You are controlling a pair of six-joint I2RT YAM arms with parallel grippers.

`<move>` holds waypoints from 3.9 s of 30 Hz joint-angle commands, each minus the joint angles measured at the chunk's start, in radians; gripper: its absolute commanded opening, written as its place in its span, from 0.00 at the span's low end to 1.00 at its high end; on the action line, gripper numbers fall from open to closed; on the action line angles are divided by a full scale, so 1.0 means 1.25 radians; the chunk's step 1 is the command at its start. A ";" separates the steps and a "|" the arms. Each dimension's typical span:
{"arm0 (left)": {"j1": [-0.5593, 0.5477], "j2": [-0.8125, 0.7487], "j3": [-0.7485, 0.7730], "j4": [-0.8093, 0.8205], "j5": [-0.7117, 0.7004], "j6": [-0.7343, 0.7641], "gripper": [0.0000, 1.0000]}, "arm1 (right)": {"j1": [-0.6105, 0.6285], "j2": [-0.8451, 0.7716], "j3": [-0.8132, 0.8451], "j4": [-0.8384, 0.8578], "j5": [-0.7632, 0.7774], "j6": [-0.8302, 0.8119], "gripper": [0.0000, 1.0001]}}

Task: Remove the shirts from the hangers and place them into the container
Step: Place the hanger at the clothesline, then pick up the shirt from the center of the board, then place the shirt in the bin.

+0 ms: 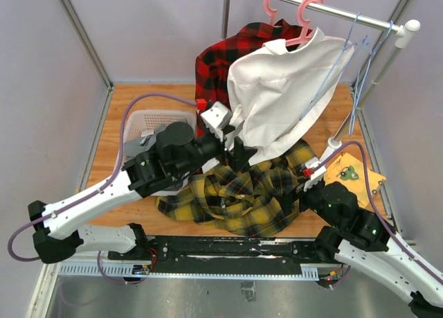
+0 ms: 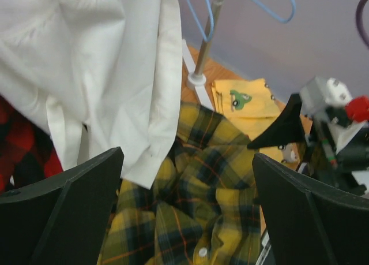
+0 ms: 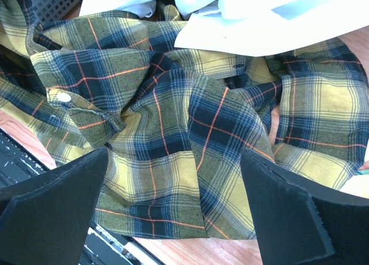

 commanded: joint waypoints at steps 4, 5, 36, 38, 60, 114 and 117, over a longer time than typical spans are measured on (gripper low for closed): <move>-0.005 -0.178 -0.284 0.017 -0.036 -0.067 1.00 | -0.007 -0.058 -0.043 0.121 -0.003 -0.053 0.98; -0.005 -0.200 -0.314 0.016 -0.036 -0.082 1.00 | -0.007 -0.061 -0.049 0.149 -0.009 -0.058 0.98; 0.063 0.276 -0.271 0.017 0.166 -0.114 1.00 | -0.007 -0.038 -0.019 0.185 0.073 0.057 0.98; 0.063 0.328 -0.269 0.028 0.167 -0.134 1.00 | -0.007 -0.062 -0.021 0.167 0.082 0.056 0.98; -0.051 0.259 -0.357 0.020 0.026 -0.169 0.23 | -0.007 -0.140 -0.024 0.104 0.146 0.028 0.98; 0.771 0.068 -0.169 -0.069 0.031 -0.132 0.02 | -0.007 -0.105 -0.044 0.146 0.180 -0.020 0.98; 0.797 0.161 -0.215 -0.024 0.208 -0.188 0.03 | -0.007 -0.101 -0.043 0.149 0.178 -0.022 0.98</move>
